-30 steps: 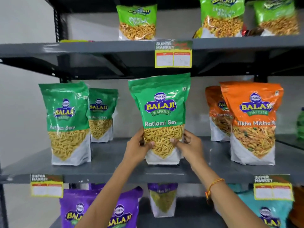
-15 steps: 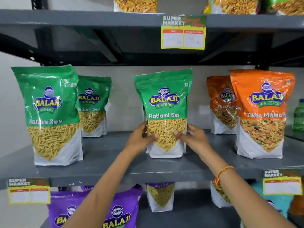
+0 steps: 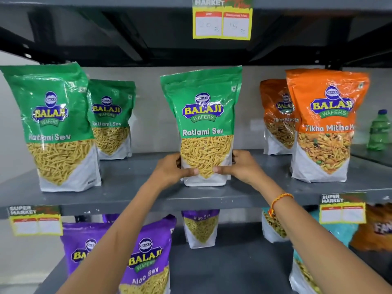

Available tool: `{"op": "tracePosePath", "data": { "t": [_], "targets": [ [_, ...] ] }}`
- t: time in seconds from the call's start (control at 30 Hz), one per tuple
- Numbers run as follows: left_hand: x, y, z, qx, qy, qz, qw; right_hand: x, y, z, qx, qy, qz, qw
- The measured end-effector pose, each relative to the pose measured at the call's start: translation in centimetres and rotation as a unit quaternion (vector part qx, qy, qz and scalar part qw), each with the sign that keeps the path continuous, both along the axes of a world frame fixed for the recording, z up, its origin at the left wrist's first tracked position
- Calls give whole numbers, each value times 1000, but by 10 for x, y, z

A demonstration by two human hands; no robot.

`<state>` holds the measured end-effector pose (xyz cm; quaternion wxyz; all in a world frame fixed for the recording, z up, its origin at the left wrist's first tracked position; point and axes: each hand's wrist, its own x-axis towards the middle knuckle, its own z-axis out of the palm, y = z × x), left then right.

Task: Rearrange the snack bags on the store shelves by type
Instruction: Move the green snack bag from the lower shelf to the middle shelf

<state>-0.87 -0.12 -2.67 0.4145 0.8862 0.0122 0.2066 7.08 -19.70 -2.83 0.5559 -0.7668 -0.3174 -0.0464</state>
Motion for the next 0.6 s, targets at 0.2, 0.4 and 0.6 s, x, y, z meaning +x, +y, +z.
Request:
{"op": "tracePosePath", "data": {
  "t": [0.2,0.4,0.6],
  "targets": [
    [-9,-7,-3,11,-18,21,1000,-1,-2,-4,2,8,1,1000],
    [-6,-6,-5,-11,-12,10,1000,3,1,-9,6,3,-13,1000],
    [-11,-7,-7,-14,-18,13,1000,-7,-6,-4,-58,-11,-28,998]
  ]
}}
